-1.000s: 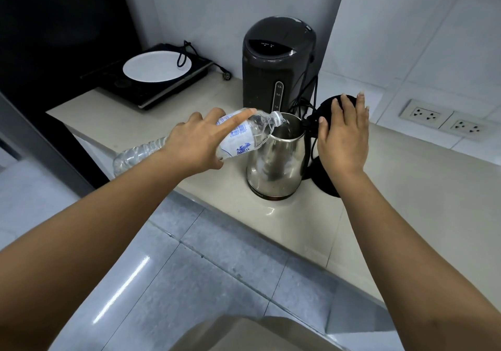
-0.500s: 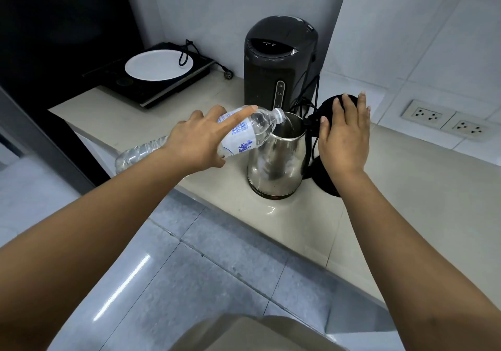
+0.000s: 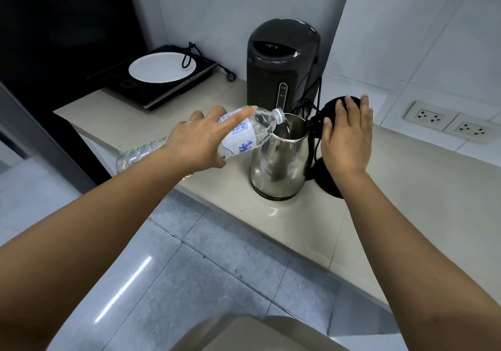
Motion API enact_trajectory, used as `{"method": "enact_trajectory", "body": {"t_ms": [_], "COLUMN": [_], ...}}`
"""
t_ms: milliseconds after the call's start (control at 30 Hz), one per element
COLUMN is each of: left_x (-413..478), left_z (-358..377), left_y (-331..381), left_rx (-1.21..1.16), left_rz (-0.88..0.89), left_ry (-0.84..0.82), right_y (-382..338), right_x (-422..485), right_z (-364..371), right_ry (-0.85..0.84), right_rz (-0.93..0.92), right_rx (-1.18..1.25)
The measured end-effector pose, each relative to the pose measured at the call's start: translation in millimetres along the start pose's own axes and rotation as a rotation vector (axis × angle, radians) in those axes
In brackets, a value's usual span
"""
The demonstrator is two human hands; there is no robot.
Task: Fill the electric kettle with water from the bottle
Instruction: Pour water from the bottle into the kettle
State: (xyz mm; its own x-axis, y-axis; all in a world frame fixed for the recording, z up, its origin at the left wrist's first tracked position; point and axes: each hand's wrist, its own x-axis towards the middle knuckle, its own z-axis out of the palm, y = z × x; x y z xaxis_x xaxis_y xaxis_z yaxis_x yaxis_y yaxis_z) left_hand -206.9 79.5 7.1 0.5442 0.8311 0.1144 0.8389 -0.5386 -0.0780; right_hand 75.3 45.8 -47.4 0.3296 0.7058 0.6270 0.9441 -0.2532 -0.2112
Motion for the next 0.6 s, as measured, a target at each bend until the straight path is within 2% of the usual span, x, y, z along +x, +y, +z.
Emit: {"method": "enact_trajectory", "body": {"t_ms": [600], "left_x": [1.0], "left_z": [0.7], "left_y": [1.2], "left_rx": [-0.008], "left_rz": [0.001], "left_ry": [-0.004], "right_y": [0.0], "right_x": [-0.4], "right_z": [0.8], "right_ry": [0.017], "right_rz": [-0.002], "right_rx": [0.004]}}
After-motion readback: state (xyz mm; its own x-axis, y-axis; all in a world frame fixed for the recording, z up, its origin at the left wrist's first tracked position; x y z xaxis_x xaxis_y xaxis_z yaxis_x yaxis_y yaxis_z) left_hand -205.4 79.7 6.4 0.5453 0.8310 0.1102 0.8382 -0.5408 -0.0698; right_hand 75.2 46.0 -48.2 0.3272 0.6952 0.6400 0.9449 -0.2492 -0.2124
